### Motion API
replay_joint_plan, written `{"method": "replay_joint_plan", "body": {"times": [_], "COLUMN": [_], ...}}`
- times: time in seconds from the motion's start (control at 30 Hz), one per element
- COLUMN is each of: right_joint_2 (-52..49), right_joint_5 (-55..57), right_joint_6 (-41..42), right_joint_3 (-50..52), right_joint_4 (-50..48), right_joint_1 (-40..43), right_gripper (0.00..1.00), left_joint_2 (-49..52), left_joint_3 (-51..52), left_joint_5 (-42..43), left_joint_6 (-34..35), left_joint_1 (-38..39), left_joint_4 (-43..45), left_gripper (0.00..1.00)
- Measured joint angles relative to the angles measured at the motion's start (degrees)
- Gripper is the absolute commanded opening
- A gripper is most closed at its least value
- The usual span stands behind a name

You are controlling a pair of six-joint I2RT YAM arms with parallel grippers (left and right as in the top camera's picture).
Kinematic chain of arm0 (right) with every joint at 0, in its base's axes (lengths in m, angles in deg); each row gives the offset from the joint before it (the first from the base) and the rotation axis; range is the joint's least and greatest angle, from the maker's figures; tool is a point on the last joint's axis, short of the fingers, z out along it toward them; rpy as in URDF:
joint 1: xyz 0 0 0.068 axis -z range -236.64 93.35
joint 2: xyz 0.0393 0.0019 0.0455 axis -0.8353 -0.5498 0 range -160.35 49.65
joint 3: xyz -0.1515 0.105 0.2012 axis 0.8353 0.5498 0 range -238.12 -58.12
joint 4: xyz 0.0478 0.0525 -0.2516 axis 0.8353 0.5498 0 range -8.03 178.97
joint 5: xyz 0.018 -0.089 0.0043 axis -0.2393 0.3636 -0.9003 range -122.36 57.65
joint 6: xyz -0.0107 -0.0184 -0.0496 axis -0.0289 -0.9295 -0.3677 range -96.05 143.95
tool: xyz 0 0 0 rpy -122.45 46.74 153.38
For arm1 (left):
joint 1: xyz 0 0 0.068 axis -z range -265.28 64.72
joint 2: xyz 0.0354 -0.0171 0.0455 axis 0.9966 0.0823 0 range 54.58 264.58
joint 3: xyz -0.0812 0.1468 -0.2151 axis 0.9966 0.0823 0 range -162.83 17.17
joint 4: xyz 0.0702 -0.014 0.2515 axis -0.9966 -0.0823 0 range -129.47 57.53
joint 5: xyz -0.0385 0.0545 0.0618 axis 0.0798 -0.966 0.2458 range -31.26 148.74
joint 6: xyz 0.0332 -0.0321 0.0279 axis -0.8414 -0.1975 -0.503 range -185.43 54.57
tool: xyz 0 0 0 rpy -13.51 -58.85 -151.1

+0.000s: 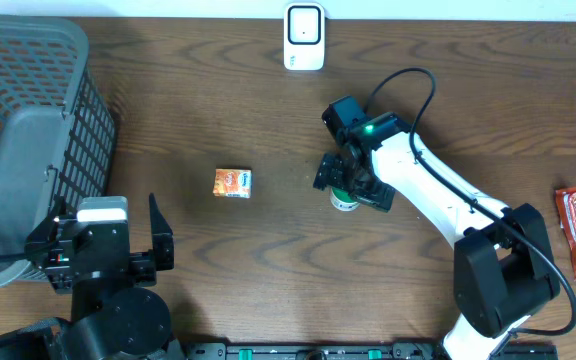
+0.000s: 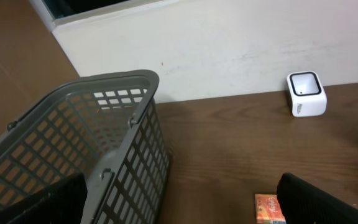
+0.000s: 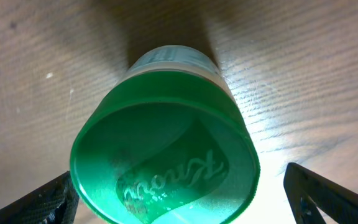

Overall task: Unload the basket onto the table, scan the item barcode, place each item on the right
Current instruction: 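Close the right gripper on the jar and lift it, then carry the jar to the white scanner and hold it at the window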

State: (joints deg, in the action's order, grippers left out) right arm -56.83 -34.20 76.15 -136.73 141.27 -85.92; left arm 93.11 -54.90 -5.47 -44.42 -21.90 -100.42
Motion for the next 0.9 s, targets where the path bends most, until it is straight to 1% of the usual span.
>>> {"method": "replay_joint_plan", "body": {"times": [0.17, 0.37, 0.47, 0.5, 0.6, 0.7, 0.77, 0.9], "right_joint_2": [-2.08, -7.52, -8.46, -8.46, -8.44, -8.44, -8.44, -8.44], "right_joint_5": [-0.39, -1.57, -1.79, -1.79, -2.23, -3.17, -3.85, -6.08], "right_joint_6": [4.28, 5.95, 6.16, 6.16, 6.12, 6.16, 5.64, 3.93], "right_joint_3": [-0.04, -0.09, -0.09, -0.11, -0.13, -0.20, -0.20, -0.22], "right_joint_4": [-1.01, -3.67, -4.42, -4.59, -4.55, -4.07, -4.00, -3.78], "right_joint_1": [0.00, 0.20, 0.74, 1.03, 2.38, 3.65, 3.80, 3.80], "right_gripper": [0.98, 0.91, 0.87, 0.85, 0.69, 0.64, 0.59, 0.54], "left_joint_2": [0.00, 0.00, 0.00, 0.00, 0.00, -0.02, 0.00, 0.00], "left_joint_3": [0.00, 0.00, 0.00, 0.00, 0.00, 0.00, 0.00, 0.00], "left_joint_5": [-0.02, 0.00, 0.00, 0.00, 0.00, 0.00, -0.02, 0.00], "left_joint_6": [-0.02, 0.00, -0.02, 0.00, -0.02, -0.02, -0.02, -0.02], "left_joint_1": [0.00, 0.00, 0.00, 0.00, 0.00, 0.00, 0.00, 0.00], "left_joint_4": [0.00, 0.00, -0.02, 0.00, 0.00, 0.00, 0.00, 0.00], "left_gripper": [0.98, 0.98, 0.98, 0.98, 0.98, 0.98, 0.98, 0.98]}}
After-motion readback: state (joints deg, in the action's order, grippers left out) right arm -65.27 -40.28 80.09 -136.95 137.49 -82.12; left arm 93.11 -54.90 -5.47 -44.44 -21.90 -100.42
